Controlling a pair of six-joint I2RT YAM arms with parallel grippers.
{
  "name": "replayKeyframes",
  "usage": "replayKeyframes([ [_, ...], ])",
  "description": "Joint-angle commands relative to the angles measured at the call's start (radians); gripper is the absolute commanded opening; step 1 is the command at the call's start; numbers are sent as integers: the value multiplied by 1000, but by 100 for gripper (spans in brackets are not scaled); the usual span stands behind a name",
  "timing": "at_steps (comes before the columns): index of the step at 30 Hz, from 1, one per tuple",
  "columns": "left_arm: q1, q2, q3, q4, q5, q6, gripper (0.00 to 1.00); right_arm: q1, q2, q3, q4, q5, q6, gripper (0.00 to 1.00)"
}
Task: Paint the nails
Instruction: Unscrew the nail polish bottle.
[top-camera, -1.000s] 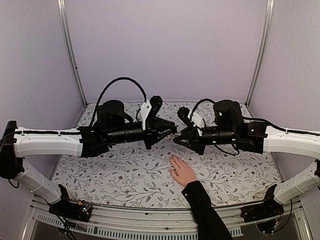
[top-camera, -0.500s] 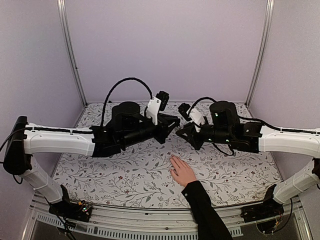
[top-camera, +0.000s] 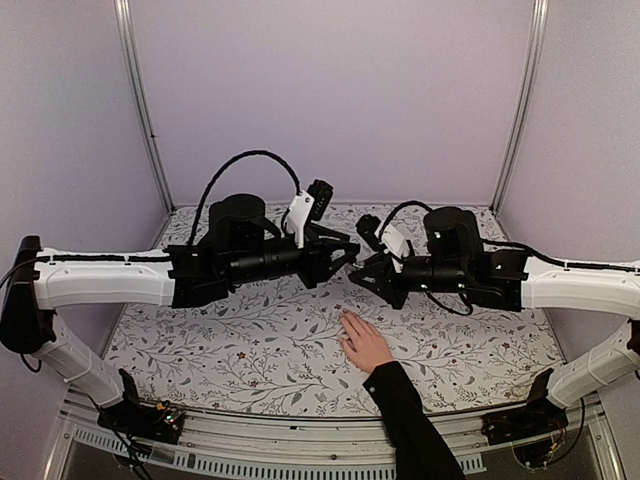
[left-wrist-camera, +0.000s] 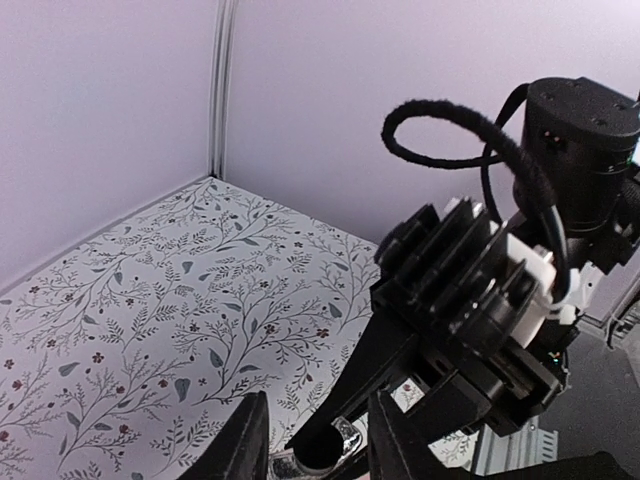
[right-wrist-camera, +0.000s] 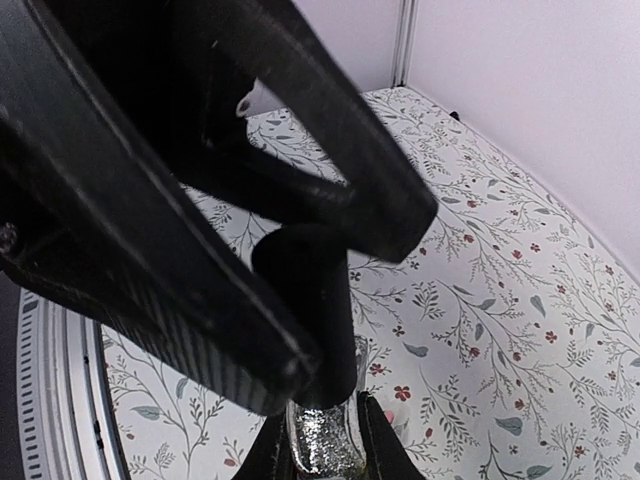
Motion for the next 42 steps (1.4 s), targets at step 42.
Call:
replayKeyframes([
  [42,-6,-51,68,-403,486,383,37,8,-9,-16,-134,-461,-75,0],
])
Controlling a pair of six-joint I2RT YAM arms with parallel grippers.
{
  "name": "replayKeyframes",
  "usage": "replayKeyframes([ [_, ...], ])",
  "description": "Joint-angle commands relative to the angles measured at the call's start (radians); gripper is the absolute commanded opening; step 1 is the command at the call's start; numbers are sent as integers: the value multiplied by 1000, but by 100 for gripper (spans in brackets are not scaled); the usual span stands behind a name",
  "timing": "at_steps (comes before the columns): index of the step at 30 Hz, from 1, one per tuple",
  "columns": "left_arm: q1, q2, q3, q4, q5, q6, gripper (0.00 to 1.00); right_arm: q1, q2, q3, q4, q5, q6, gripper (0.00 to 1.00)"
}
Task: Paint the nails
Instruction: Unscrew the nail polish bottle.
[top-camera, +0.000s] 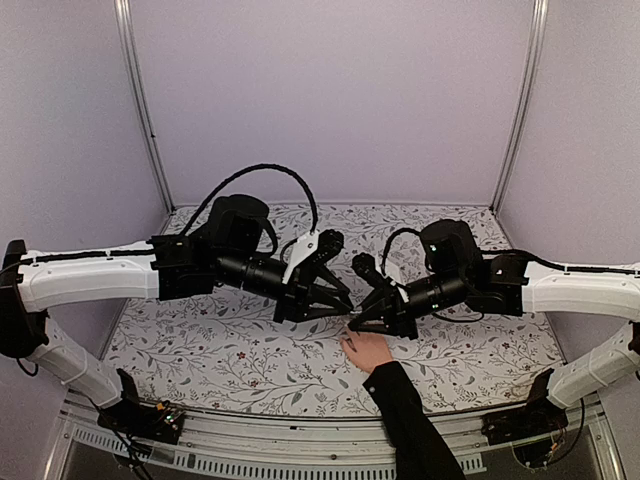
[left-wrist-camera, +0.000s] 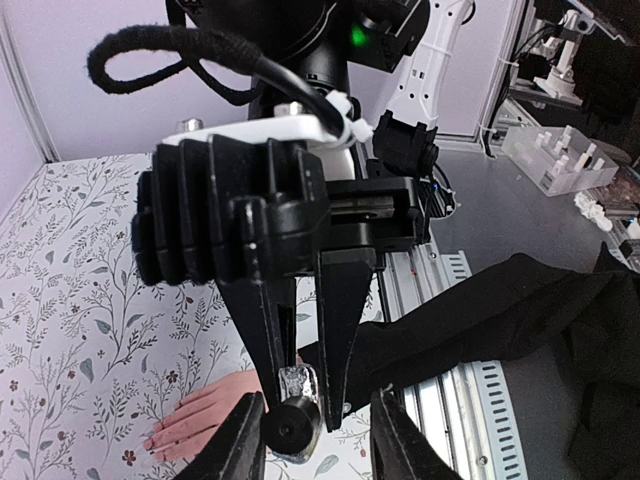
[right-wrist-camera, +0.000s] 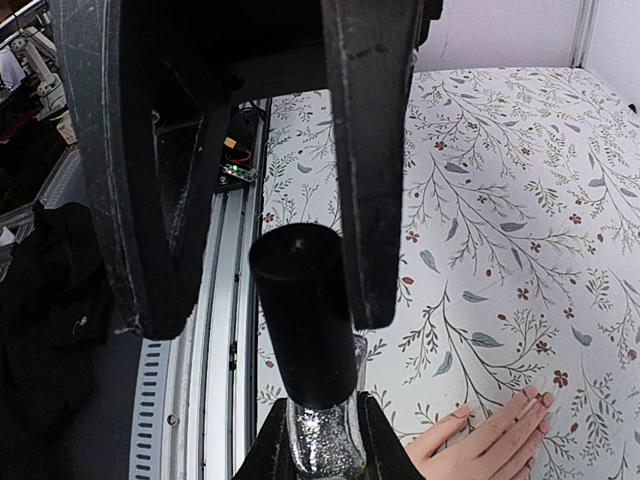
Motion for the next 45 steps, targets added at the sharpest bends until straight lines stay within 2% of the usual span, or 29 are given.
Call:
replayKeyframes([
  [1,-18,22,32,-14,-10,12,36,5,6,26,-7,-28,-13,0],
  [6,-28,39,40,-15,-15,15,34,5,3,26,-4,-31,-16,0],
  [13,-29,40,39,-17,-11,19,24,5,-3,23,-5,-27,-21,0],
  [20,-28,35,34,-19,-21,15,23,5,-5,21,-5,-33,-24,0],
  [29,-23,32,33,-23,-21,15,13,5,-9,17,-1,-29,-24,0],
  [35,-23,13,31,-9,12,10,1,5,-8,13,-1,-21,-24,0],
  [45,-20,-8,33,6,11,-5,0,5,-1,13,-3,-11,-24,0],
])
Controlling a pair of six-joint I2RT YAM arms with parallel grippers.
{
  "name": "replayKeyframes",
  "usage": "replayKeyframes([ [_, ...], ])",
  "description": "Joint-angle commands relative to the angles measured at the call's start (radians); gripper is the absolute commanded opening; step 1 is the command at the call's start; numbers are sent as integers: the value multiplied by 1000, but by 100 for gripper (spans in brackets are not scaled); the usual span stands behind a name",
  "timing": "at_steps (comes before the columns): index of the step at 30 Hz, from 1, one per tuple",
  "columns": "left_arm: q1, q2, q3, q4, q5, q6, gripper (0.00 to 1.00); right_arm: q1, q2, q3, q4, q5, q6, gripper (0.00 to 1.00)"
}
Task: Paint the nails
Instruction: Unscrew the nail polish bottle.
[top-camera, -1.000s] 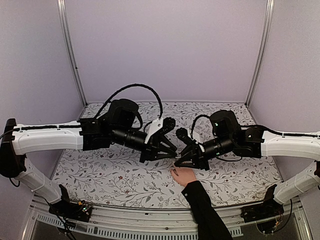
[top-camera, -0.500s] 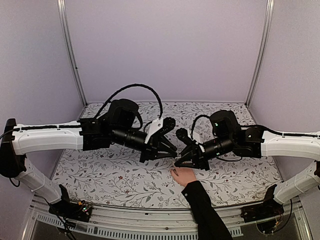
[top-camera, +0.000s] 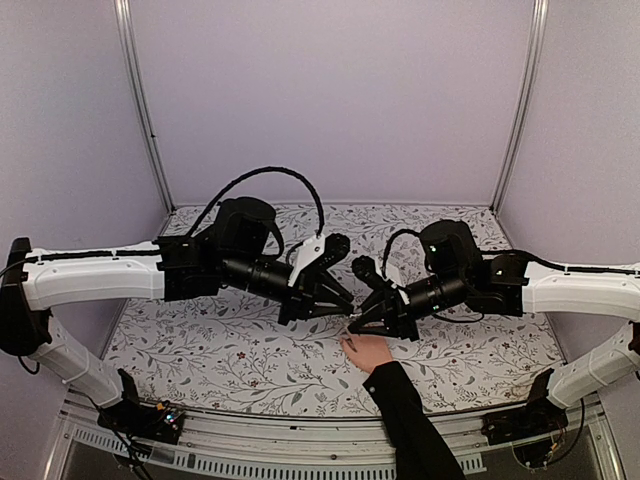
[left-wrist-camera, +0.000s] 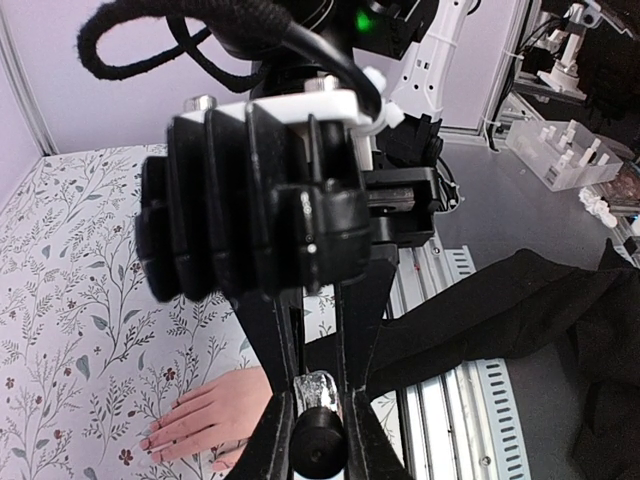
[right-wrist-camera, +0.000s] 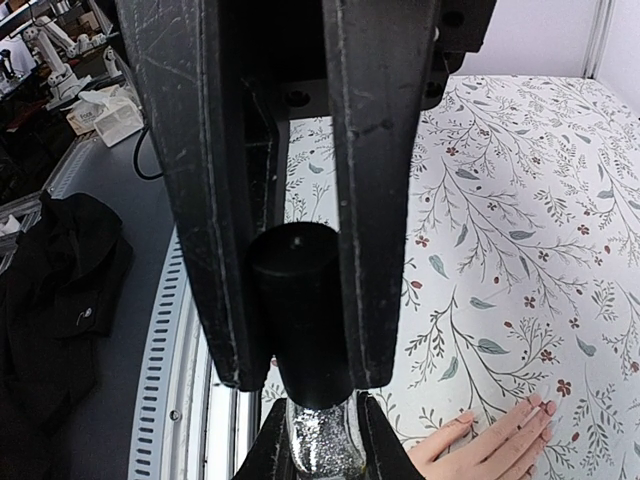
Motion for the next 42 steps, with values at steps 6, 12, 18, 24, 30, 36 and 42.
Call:
replayKeyframes([
  [6,-4,-37,19,2,9,-11,0,3,4,18,-9,52,4,0],
  [12,-2,-31,24,-4,-8,-12,0,3,17,26,-23,68,2,0],
  [18,-2,-31,25,-5,-23,-12,0,3,24,31,-31,80,2,0],
  [24,-2,-33,24,-1,-34,-12,0,3,28,32,-37,90,0,0],
  [30,-3,-36,19,5,-43,-16,0,5,25,32,-37,103,-2,0],
  [36,3,-56,1,42,-55,-36,0,5,23,32,-39,114,-1,0],
  [42,8,-53,-1,50,-70,-50,0,6,21,32,-38,144,2,0],
])
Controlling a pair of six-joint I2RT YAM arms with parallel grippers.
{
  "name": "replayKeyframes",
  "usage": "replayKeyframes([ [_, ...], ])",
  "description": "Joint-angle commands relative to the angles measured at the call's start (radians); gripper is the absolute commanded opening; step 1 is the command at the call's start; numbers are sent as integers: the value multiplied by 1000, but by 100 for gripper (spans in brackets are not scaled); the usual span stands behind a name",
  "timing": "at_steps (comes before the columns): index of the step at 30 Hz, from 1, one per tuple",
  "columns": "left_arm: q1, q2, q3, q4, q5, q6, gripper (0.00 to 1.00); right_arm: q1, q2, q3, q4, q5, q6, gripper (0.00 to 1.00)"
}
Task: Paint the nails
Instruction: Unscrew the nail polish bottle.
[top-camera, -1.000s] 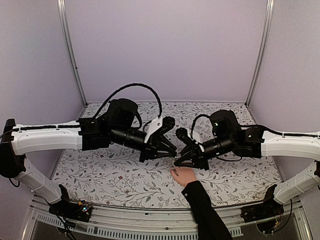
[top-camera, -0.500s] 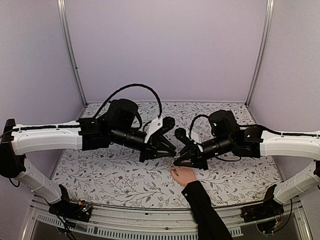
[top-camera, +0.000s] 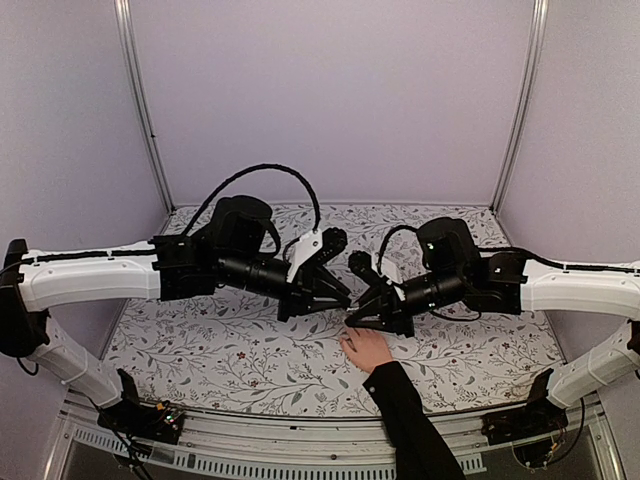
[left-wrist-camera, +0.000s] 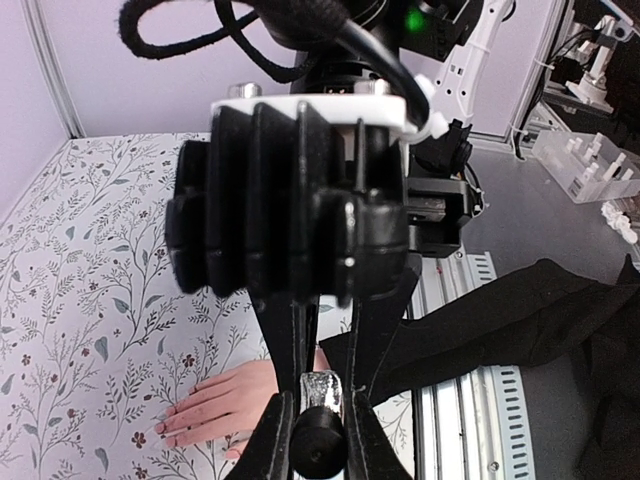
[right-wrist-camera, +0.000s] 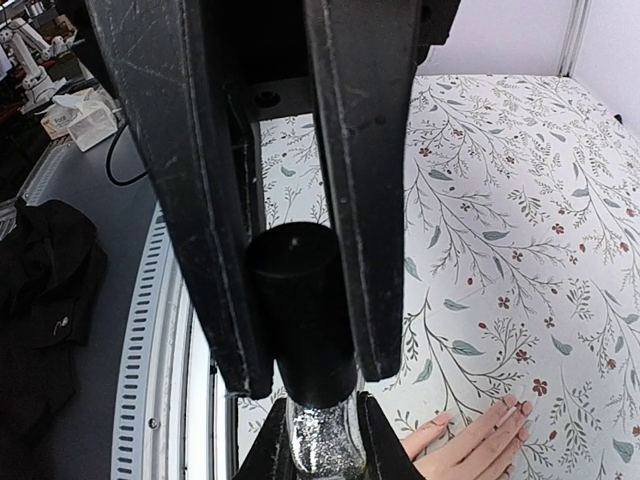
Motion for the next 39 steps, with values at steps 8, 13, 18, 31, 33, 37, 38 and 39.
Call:
replayKeyframes([
  [8,4,-17,3,64,2,-23,0,0,-32,-3,12,71,15,0],
  [13,-8,18,18,51,-5,-27,2,1,-45,0,32,50,13,0],
  [18,-21,49,36,38,-8,-26,6,0,-55,6,43,36,8,0],
  [31,13,-81,-57,177,38,-43,40,0,-88,-35,76,4,5,0],
  [33,20,-126,-102,240,68,-44,45,0,-90,-46,88,-26,7,0],
  [37,29,-202,-202,373,130,-45,56,0,-74,-40,77,-123,2,0],
  [38,29,-220,-224,411,154,-44,58,1,-67,-37,75,-162,-2,0],
  [39,29,-229,-244,441,181,-40,59,1,-63,-36,77,-194,-6,0],
])
